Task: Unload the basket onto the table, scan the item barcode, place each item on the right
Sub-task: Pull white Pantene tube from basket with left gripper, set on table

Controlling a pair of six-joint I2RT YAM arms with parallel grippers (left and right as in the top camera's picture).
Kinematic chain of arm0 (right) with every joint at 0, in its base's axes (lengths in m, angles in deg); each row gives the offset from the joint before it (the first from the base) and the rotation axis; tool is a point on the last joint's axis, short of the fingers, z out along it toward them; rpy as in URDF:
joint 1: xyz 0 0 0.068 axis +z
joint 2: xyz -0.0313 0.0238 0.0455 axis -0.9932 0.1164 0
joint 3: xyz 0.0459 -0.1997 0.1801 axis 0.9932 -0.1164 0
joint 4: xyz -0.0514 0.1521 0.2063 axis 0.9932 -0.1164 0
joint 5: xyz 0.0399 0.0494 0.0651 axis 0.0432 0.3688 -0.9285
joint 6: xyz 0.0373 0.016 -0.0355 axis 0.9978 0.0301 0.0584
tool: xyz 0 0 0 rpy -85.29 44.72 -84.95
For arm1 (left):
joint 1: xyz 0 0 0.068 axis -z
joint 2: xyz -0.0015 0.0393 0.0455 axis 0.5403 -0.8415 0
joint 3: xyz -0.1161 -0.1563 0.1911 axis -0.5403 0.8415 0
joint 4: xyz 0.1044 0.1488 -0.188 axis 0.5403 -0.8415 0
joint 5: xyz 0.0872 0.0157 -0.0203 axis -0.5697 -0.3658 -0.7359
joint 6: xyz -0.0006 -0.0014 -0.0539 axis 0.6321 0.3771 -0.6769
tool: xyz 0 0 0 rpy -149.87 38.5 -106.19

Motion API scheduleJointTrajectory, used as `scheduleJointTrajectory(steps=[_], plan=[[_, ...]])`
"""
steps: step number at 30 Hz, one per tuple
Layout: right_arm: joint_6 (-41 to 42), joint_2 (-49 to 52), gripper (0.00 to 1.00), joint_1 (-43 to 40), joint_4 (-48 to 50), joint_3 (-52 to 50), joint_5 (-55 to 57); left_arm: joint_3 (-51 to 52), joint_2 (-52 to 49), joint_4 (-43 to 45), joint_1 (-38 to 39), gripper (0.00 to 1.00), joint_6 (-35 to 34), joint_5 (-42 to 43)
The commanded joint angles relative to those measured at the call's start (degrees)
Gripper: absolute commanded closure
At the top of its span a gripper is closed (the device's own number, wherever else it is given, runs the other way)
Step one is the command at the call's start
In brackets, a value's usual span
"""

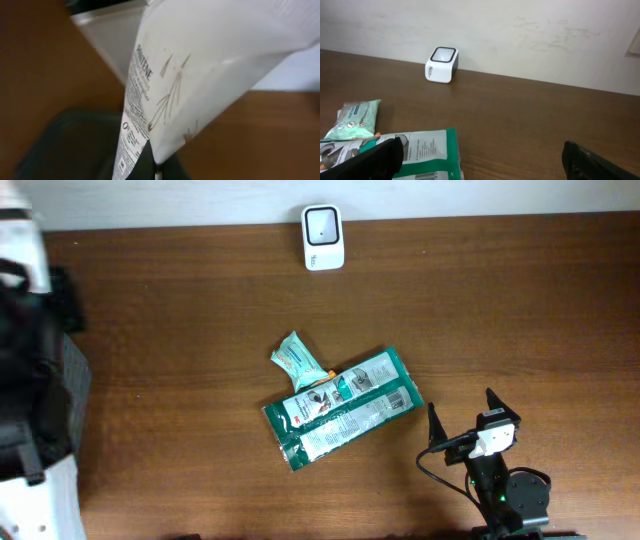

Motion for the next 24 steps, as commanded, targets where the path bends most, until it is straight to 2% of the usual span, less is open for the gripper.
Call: scheduleJointTrajectory(steps=[1,2,4,9,15,24], plan=[[-0.2,-0.4,0.02,-0.2,0.0,-0.4,0.1,-0.9,-1.6,-6.0,14.3,1.00,-1.2,-0.2],[-0.2,-0.4,0.02,-0.2,0.0,-0.4,0.1,-0.9,-4.1,-8.5,20.0,1.00,-1.7,-0.2],[-0.2,-0.4,0.02,-0.2,0.0,-0.4,0.1,-0.9,-9.5,-12.0,26.5,1.00,-4.3,-0.2],[-0.2,-0.4,0.02,-0.2,0.0,-0.4,0.1,-0.9,-24.2,-18.9,33.0,1.00,-12.8,-0.2],[-0.2,-0.4,0.02,-0.2,0.0,-0.4,0.1,-0.7,-37.2,-19.3,33.2,1.00,-15.8,4.0],[-0.2,-0.4,0.02,-0.2,0.0,-0.4,0.1,-0.3,-44.0,-18.5,33.1,1.00,-16.0,6.8]])
